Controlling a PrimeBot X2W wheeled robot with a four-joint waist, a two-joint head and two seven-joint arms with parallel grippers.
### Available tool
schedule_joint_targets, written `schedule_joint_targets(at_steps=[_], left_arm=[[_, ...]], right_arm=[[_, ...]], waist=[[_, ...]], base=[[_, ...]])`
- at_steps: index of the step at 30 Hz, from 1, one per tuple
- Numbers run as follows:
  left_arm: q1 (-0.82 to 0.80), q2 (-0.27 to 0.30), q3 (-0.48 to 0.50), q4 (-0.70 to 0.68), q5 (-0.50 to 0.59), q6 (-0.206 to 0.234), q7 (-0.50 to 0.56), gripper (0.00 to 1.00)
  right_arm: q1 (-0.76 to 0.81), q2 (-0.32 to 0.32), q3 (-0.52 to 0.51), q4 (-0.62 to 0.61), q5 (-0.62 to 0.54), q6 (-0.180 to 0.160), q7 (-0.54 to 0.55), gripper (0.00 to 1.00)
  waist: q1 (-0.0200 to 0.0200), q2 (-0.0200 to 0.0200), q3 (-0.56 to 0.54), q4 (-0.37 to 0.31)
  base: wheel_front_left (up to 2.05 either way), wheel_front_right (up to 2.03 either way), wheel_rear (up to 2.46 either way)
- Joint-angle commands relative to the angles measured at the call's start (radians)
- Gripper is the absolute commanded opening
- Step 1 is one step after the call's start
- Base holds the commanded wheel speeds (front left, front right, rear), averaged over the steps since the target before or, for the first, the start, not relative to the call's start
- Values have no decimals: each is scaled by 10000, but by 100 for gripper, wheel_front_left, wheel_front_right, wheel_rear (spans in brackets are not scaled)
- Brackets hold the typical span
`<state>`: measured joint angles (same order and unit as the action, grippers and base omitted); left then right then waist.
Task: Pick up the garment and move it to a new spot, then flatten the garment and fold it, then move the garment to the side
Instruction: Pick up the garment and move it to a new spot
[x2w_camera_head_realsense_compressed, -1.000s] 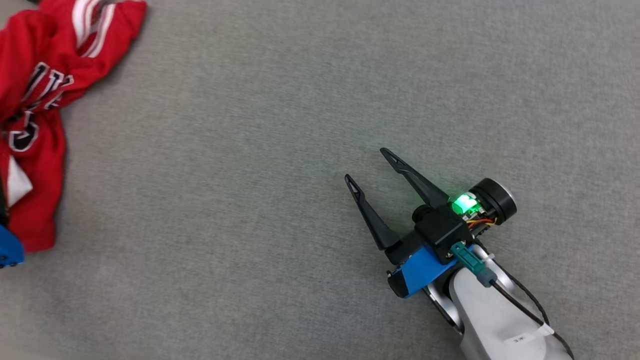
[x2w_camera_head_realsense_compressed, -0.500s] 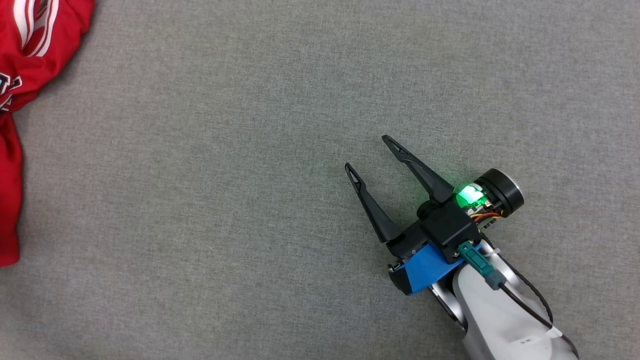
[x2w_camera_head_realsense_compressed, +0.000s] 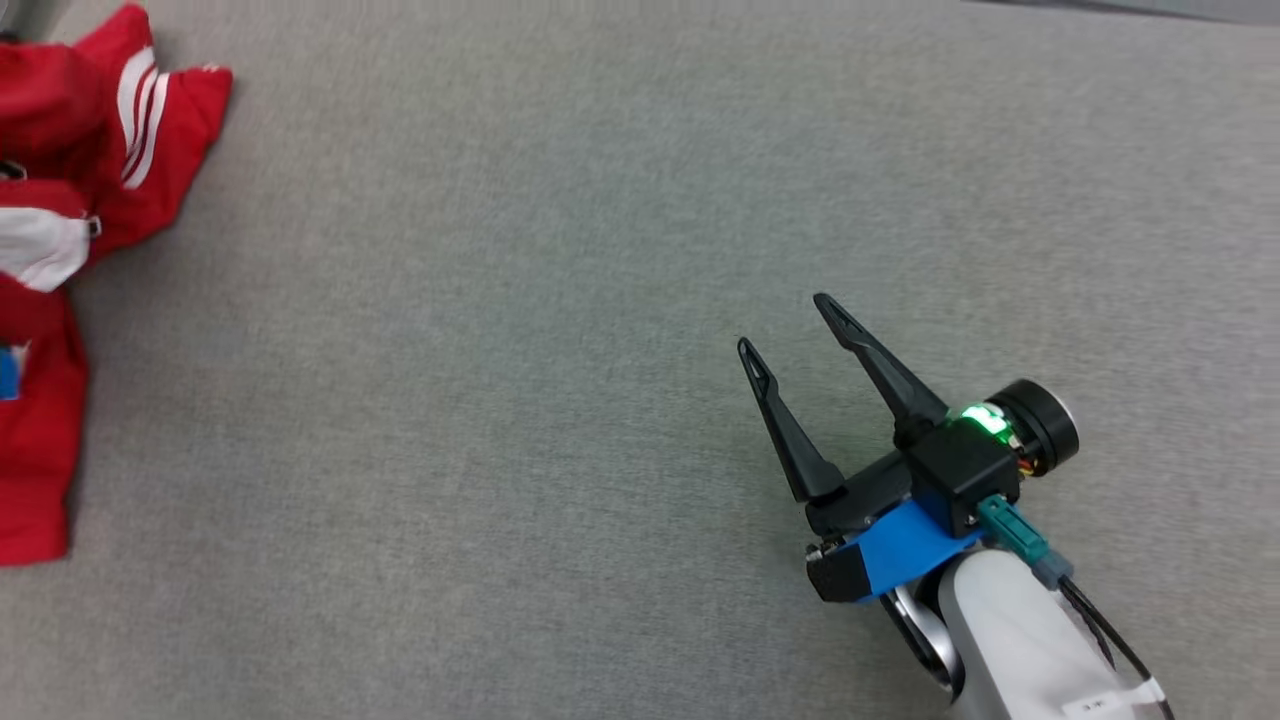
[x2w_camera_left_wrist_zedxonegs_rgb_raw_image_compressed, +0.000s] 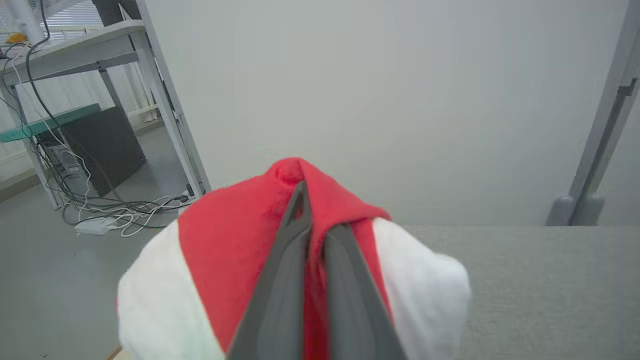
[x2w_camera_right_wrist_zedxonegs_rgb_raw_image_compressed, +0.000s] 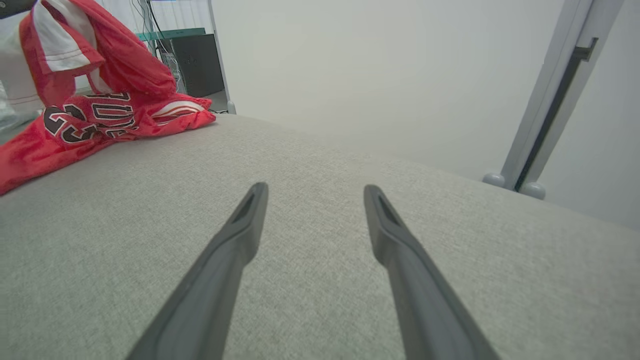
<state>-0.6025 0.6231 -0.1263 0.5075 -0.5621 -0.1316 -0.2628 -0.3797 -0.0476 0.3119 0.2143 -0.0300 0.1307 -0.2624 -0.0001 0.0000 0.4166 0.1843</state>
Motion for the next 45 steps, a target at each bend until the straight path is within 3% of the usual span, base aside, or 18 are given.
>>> schedule_joint_targets(at_steps=[1,12,23,29,30,31,32,37,45], left_arm=[[157,-92,7,-379,71,17,-30,0],[1080,-1370,-807,-3167,242,16,-28,0],[1819,-2350,-2536,-3893,765,16,-28,0],[2258,-2620,-3113,-3908,1126,17,-30,0],[2343,-2641,-3118,-3830,1199,16,-30,42],[2444,-2662,-3067,-3707,1239,17,-30,95],[2558,-2670,-3004,-3601,1306,16,-30,100],[3021,-2735,-2661,-2925,1608,16,-30,100],[3909,-3046,-1180,-2193,1958,16,-28,100]], right_arm=[[225,-51,-50,-74,119,1,-39,100],[1190,-44,-149,-347,643,3,-39,100],[1921,-44,191,-826,1069,3,-39,100],[2165,-42,407,-1115,1218,1,-39,100],[2192,-42,417,-1131,1237,1,-38,100],[2219,-42,421,-1153,1255,3,-38,100],[2236,-42,408,-1158,1268,3,-38,100],[2212,-44,270,-1044,1290,3,-37,100],[2093,-45,-23,-581,1358,1,-38,100]], waist=[[1,0,-458,-452],[1,0,-1493,-2349],[1,0,-1587,-4611],[1,0,-1443,-5197],[1,0,-1432,-5211],[1,0,-1425,-5209],[1,0,-1429,-5179],[1,0,-1570,-4758],[1,0,-2158,-3831]], base=[[0,0,0],[0,0,0],[0,0,0],[0,0,0],[0,0,0],[0,0,0],[0,0,0],[0,0,0],[0,0,0]])
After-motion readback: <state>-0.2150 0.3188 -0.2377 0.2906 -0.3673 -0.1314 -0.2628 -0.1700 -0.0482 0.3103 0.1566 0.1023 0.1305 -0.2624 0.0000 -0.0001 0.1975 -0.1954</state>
